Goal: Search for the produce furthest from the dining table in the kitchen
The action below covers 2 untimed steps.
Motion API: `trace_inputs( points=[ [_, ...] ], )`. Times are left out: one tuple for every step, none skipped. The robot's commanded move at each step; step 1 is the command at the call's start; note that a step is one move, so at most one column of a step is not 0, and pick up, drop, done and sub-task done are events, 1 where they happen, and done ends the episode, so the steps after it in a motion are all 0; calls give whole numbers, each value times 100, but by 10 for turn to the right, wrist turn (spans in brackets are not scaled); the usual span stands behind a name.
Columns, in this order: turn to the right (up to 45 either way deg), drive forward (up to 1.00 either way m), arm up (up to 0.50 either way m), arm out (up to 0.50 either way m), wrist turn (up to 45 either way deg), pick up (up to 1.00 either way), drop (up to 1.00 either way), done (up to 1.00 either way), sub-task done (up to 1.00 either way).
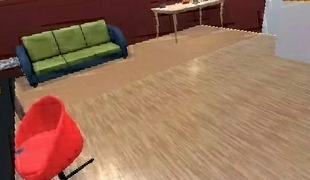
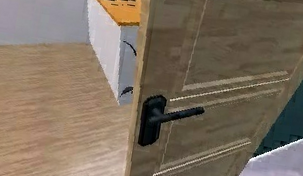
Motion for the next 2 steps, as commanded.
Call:
trace_inputs(
  points=[
    [0, 100, 0, 0, 0, 0, 0, 0, 0],
    [-120, 0, 0, 0, 0, 0, 0, 0, 0]
  ],
)
